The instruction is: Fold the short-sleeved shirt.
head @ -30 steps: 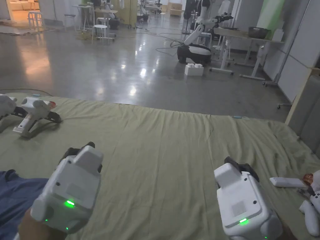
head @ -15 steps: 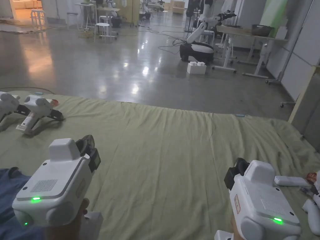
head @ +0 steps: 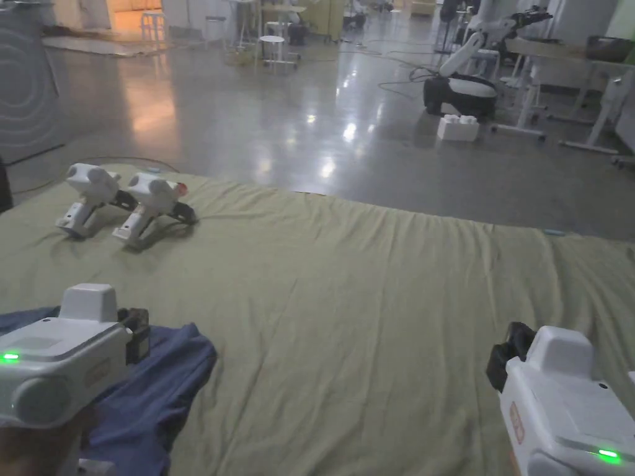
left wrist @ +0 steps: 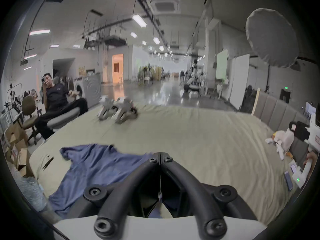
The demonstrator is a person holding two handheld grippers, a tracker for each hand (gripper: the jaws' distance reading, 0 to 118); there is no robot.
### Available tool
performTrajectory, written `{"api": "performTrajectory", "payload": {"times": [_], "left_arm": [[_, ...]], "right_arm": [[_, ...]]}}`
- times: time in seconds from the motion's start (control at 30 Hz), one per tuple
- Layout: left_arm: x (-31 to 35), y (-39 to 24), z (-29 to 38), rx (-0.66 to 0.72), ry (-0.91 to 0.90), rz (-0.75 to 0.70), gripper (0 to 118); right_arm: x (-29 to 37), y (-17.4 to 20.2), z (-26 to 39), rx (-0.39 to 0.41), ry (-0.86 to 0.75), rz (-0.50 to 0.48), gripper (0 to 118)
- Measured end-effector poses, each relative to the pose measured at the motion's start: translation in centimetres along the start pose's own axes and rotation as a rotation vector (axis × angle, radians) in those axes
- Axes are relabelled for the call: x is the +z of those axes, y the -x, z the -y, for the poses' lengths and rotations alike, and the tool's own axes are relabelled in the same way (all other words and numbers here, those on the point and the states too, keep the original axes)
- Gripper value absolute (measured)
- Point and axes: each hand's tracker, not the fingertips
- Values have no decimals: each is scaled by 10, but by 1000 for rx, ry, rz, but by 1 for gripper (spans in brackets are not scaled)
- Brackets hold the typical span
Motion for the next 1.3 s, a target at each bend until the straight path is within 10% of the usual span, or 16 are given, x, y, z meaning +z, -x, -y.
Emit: {"api": "performTrajectory", "payload": {"times": [0.33,0.47,0.53,0.67,0.73,1.0,1.3], "left_arm": [[-72,135,78,87,405,-94,12],[-98,154,103,111,445,-110,100],[-108,156,111,117,444,-103,114],[-130,152,120,159,457,-122,109],[-137,145,122,166,459,-148,73],[-137,124,132,35,411,-180,0],[-96,134,98,91,193,-129,0]], "right_arm": [[-18,23,26,34,97,-45,0],[-22,27,35,53,127,-47,0],[-23,28,38,61,139,-46,0],[-25,28,43,70,161,-35,0],[-25,28,45,69,171,-34,0],[-27,28,51,84,187,-26,0],[-24,30,51,84,186,-38,0]]}}
